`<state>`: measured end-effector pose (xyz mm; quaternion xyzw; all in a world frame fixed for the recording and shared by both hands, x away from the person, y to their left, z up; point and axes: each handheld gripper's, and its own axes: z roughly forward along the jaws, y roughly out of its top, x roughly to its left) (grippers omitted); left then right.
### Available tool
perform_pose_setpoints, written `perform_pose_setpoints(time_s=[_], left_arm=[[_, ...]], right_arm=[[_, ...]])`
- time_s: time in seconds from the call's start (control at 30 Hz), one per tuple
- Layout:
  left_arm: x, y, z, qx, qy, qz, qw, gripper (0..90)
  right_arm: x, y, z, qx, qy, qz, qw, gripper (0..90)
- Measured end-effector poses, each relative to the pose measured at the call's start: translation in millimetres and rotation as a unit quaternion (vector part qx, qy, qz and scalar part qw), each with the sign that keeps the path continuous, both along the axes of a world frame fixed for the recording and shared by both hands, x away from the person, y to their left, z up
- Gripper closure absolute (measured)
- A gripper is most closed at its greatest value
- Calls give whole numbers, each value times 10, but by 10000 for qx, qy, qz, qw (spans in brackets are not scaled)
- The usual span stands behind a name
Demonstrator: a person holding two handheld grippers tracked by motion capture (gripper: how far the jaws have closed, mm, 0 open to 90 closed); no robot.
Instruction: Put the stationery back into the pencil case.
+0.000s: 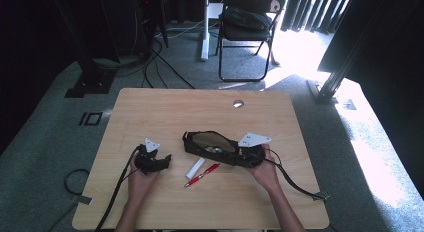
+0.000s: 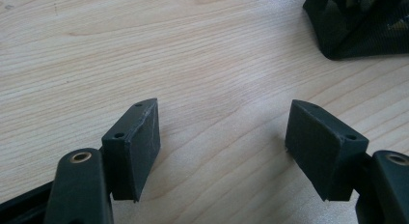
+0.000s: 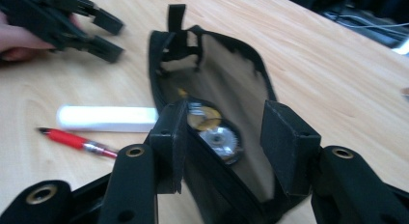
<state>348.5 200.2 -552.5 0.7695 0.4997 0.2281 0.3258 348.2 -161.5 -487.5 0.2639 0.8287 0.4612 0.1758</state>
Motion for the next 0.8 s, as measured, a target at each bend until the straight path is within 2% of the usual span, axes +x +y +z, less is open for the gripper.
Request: perform_pose_setpoints(time_s=[0.1, 0.23, 0.27, 0.3, 0.57, 0.8], left_arm=[[0, 0, 0, -2, -1, 2, 10000, 287], [0, 0, 0, -1, -1, -1, 10000, 287], [0, 0, 0, -1, -1, -1, 10000, 287], [0, 0, 0, 1, 0, 0, 10000, 287], [-2, -3, 0, -10, 3, 8, 10000, 287], [-2, -3, -1, -11, 2, 8, 10000, 287]], right_arm=[[-57, 35, -25, 38, 19, 123, 9999, 521], [-126, 98, -42, -16, 20, 256, 9997, 521], [-169, 160, -42, -65, -3, 403, 9992, 520], [-183, 182, -41, -84, -6, 422, 9991, 518], [-231, 335, -118, -107, 133, 739, 9971, 494], [-244, 417, -187, -130, 214, 823, 9963, 445]])
